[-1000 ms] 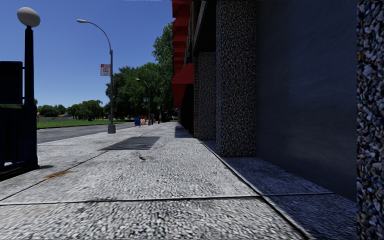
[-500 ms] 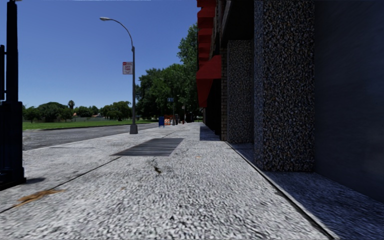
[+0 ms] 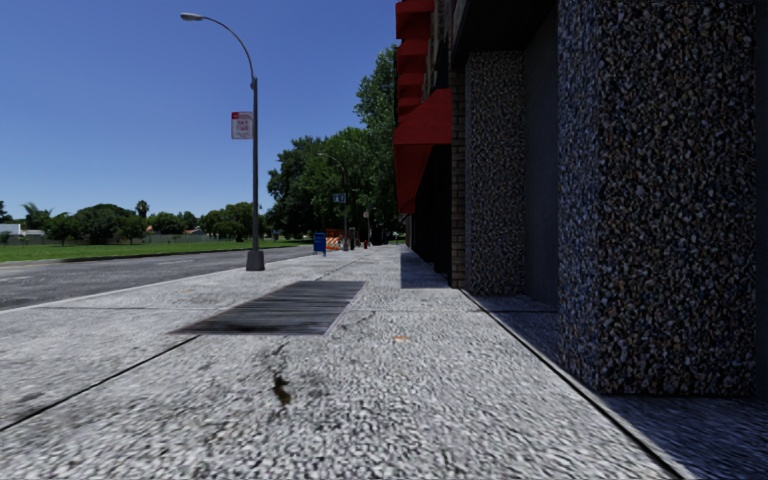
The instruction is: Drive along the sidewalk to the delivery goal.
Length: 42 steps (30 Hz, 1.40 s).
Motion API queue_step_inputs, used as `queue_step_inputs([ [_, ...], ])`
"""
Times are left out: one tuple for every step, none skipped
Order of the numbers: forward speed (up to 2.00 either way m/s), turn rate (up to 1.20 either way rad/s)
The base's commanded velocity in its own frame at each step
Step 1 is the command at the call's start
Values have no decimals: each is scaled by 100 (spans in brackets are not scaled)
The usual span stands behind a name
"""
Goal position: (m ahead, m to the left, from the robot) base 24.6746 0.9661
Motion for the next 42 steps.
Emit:
queue_step_inputs([
  [200,0],
  [200,0],
  [200,0],
  [200,0],
  [200,0],
  [200,0],
  [200,0],
  [200,0],
  [200,0],
  [200,0],
  [200,0],
  [200,0],
  [200,0],
  [200,0],
  [200,0],
  [200,0],
  [200,0],
  [200,0],
  [200,0],
  [200,0],
  [200,0],
  [200,0],
  [200,0],
  [200,0],
  [200,0],
  [200,0],
  [200,0],
  [200,0],
  [200,0],
  [200,0],
  [200,0],
  [200,0],
  [200,0],
  [200,0],
  [200,0],
  [200,0],
  [200,0],
  [200,0],
  [200,0],
  [200,0],
  [200,0],
  [200,0],
])
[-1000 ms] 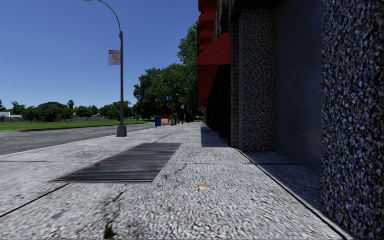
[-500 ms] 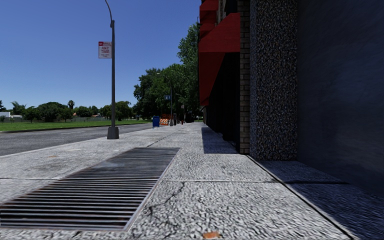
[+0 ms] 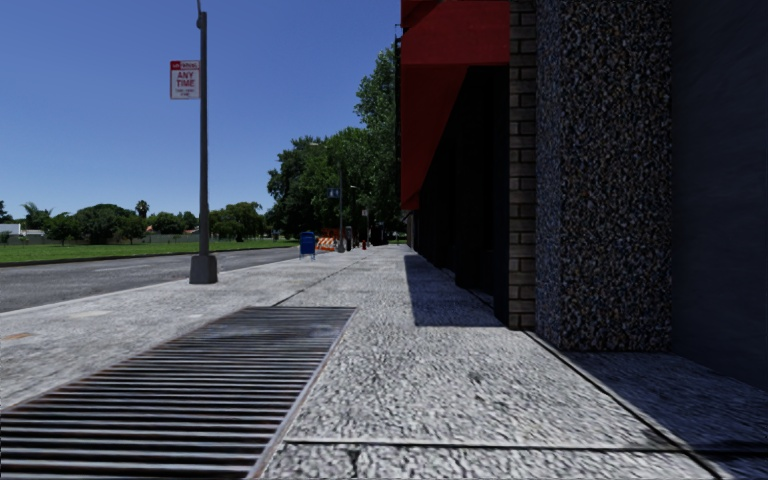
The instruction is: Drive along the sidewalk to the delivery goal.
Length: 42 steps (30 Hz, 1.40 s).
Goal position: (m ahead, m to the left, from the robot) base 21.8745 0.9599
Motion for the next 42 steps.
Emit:
queue_step_inputs([
  [200,0],
  [200,0],
  [200,0],
  [200,0],
  [200,0],
  [200,0],
  [200,0],
  [200,0],
  [200,0],
  [200,0],
  [200,0],
  [200,0],
  [200,0],
  [200,0],
  [200,0],
  [200,0],
  [200,0],
  [200,0],
  [200,0],
  [200,0],
  [200,0],
  [200,0],
  [200,0],
  [200,0],
  [200,0],
  [200,0],
  [200,0],
  [200,0],
  [200,0],
  [200,0],
  [200,0],
  [200,0],
  [200,0],
  [200,0],
  [200,0],
  [200,0],
  [200,0],
  [200,0],
  [200,0],
  [200,0],
  [200,0],
  [200,0],
])
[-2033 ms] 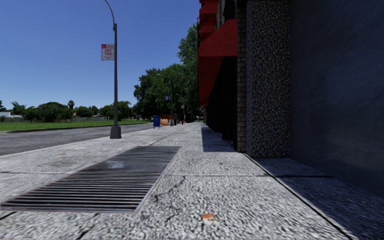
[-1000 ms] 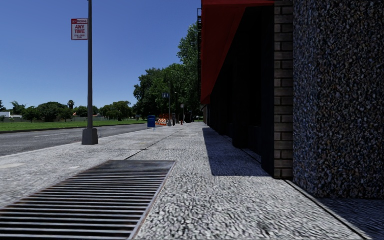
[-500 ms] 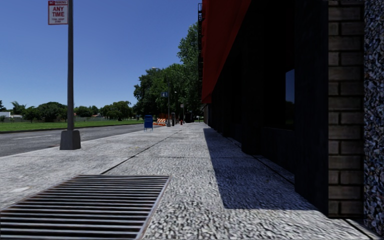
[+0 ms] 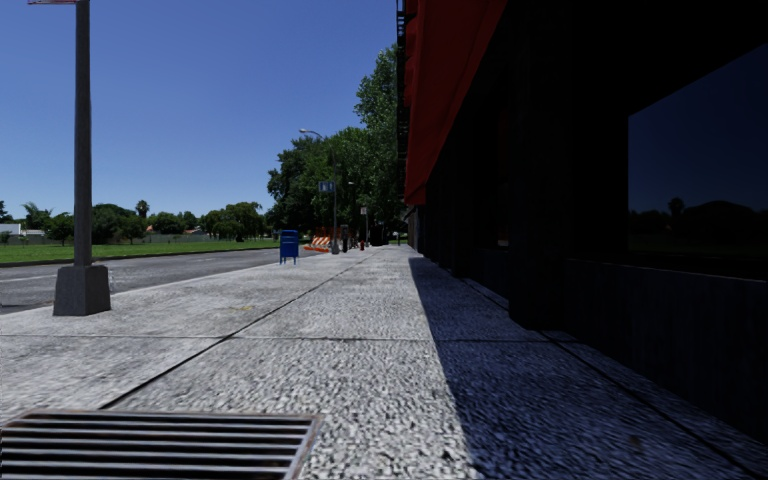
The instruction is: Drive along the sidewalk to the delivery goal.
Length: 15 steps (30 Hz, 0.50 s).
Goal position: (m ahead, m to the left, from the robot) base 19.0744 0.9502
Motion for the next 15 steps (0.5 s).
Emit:
queue_step_inputs([
  [200,0],
  [200,0],
  [200,0],
  [200,0],
  [200,0],
  [200,0],
  [200,0],
  [200,0],
  [200,0],
  [200,0],
  [200,0],
  [200,0],
  [200,0],
  [200,0],
  [200,0],
])
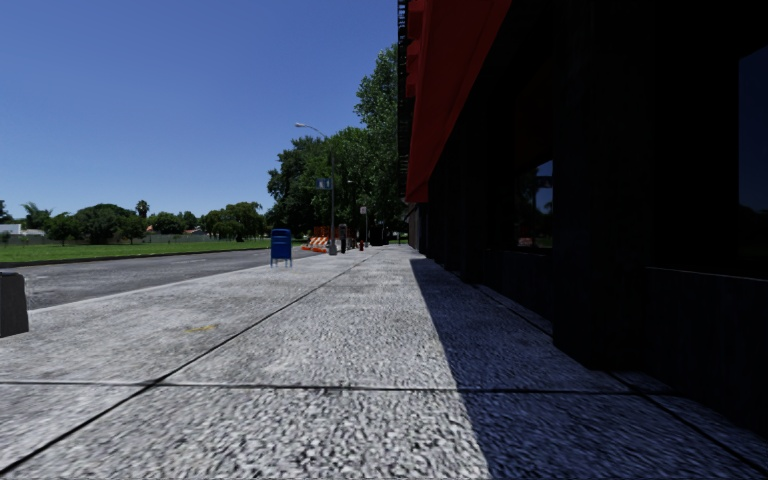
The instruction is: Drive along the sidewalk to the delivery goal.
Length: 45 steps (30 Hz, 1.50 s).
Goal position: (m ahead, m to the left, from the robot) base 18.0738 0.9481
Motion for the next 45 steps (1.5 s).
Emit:
queue_step_inputs([
  [200,0],
  [200,0],
  [200,0],
  [200,0],
  [200,0],
  [200,0],
  [200,0],
  [200,0],
  [200,0],
  [200,0],
  [200,0],
  [200,0],
  [200,0],
  [200,0],
  [200,0],
  [200,0],
  [200,0],
  [200,0],
  [200,0],
  [200,0],
  [200,0],
  [200,0],
  [200,0],
  [200,0],
  [200,0],
  [200,0],
  [200,0],
  [200,6],
  [200,13],
  [200,13],
  [200,18],
  [200,23],
  [200,29],
  [200,29],
  [200,31],
  [200,33],
  [200,38],
  [200,38],
  [200,40],
  [200,41],
  [200,41],
  [200,41],
  [200,41],
  [200,41],
  [200,41],
])
